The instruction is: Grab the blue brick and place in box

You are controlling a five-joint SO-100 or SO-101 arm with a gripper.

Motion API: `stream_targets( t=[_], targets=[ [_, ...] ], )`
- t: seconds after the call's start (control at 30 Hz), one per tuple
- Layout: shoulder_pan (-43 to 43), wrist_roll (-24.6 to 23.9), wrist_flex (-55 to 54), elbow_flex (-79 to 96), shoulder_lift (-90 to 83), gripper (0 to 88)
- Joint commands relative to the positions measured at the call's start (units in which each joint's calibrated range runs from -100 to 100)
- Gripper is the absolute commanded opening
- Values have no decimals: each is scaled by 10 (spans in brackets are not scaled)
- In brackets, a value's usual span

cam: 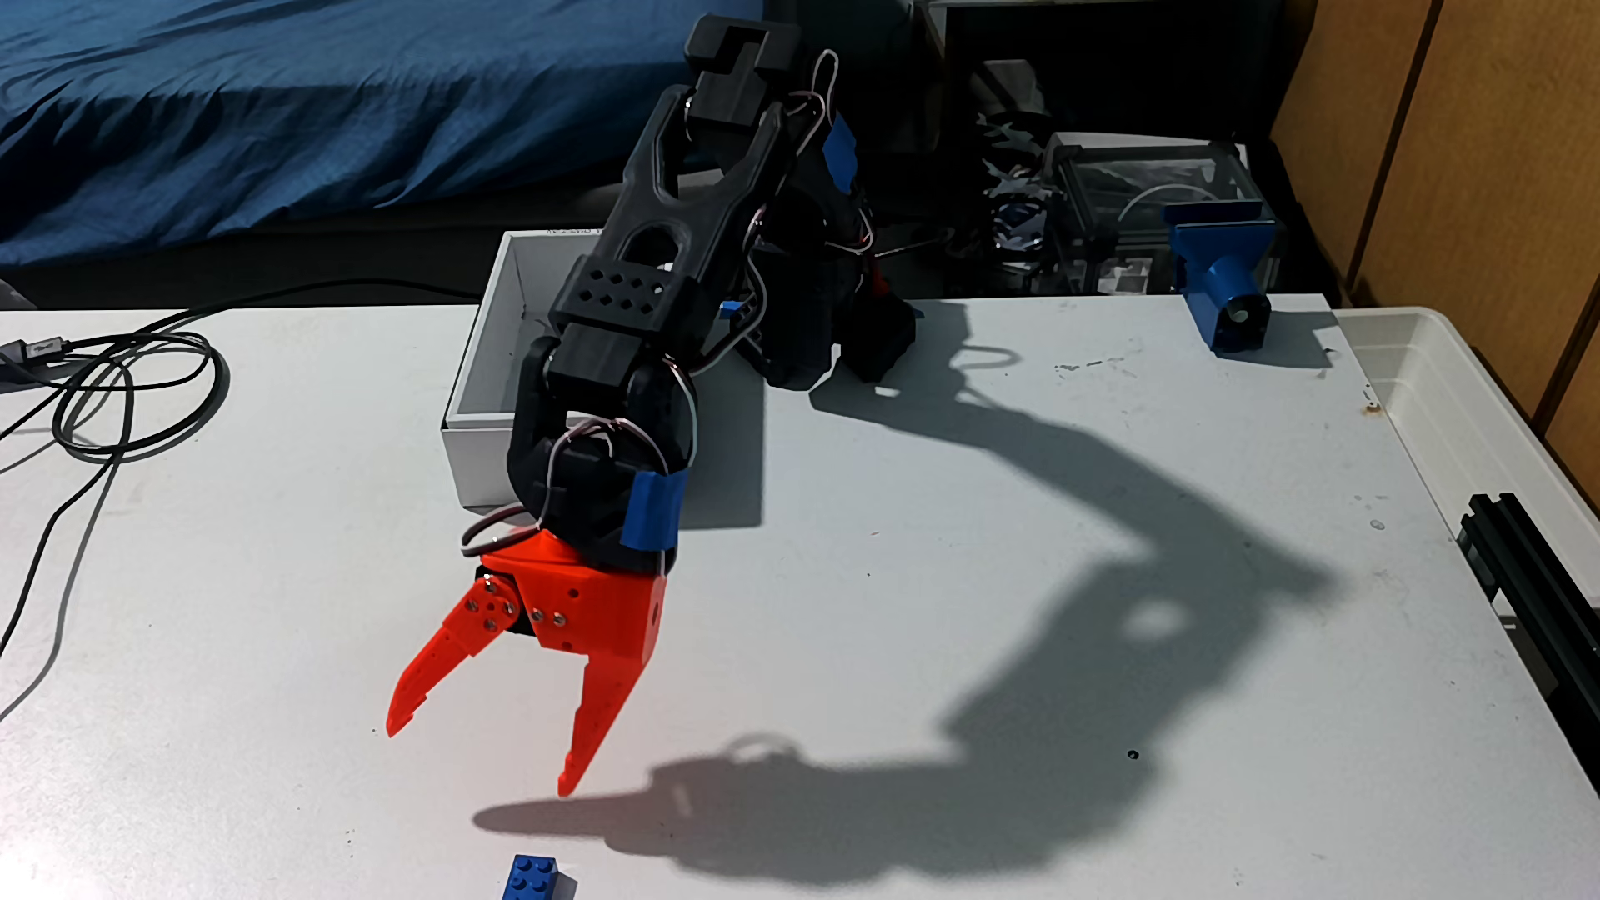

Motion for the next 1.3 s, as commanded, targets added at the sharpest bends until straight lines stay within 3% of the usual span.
stream_targets(
  t=[0.0,1.27],
  targets=[
    [-12,-4,-6,-45,4,413],
    [-29,-2,-5,-251,191,406]
  ],
)
